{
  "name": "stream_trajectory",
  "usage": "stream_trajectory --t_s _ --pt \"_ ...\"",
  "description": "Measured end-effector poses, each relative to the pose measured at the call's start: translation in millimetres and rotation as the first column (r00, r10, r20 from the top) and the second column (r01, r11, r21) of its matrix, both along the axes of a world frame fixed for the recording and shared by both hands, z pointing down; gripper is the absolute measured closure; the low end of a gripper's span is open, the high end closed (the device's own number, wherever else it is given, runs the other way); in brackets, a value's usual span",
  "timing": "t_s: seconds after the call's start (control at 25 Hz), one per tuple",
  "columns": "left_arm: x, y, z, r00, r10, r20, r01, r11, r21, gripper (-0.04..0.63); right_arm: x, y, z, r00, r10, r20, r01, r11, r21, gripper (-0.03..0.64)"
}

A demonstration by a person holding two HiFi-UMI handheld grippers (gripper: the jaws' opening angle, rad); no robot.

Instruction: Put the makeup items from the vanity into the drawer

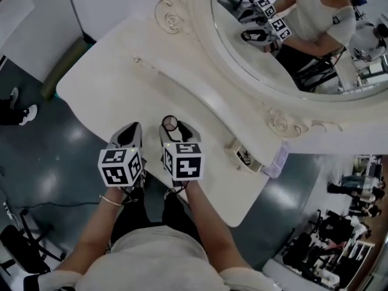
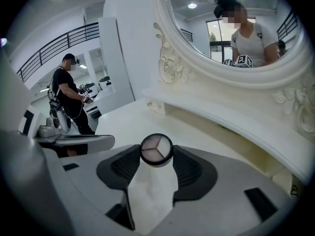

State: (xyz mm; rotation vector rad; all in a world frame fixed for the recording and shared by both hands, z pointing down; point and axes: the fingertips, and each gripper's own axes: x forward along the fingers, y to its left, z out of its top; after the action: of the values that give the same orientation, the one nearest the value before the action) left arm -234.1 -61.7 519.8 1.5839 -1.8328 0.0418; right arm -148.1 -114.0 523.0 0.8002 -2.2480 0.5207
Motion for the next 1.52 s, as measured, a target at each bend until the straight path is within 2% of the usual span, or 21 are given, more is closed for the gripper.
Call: stream_trajectory --t_s 0.32,0.56,0.76,1.08,1.52 --pt "67 -16 -17 0.991 0.131 0.015 -0.131 0.991 0.026 0.594 68 0 -18 0.994 0.11 0.021 -0.111 0.994 0.018 0.405" --pt "123 -29 -30 0.97 0.241 0.03 -0.242 0.969 0.046 0.594 123 0 -28 0.978 0.206 0.036 -0.207 0.978 0.028 0.405" --pt "171 -41 -39 0.939 0.342 0.043 -0.344 0.937 0.058 0.594 171 -2 -35 0.953 0.298 0.048 -0.3 0.953 0.032 0.405" --pt "243 -54 -48 0.875 0.482 0.054 -0.484 0.872 0.066 0.594 249 1 -39 0.894 0.445 0.057 -0.448 0.894 0.035 0.405" --pt "307 -67 -51 0.799 0.597 0.065 -0.601 0.797 0.067 0.594 310 1 -40 0.831 0.553 0.056 -0.555 0.831 0.031 0.405"
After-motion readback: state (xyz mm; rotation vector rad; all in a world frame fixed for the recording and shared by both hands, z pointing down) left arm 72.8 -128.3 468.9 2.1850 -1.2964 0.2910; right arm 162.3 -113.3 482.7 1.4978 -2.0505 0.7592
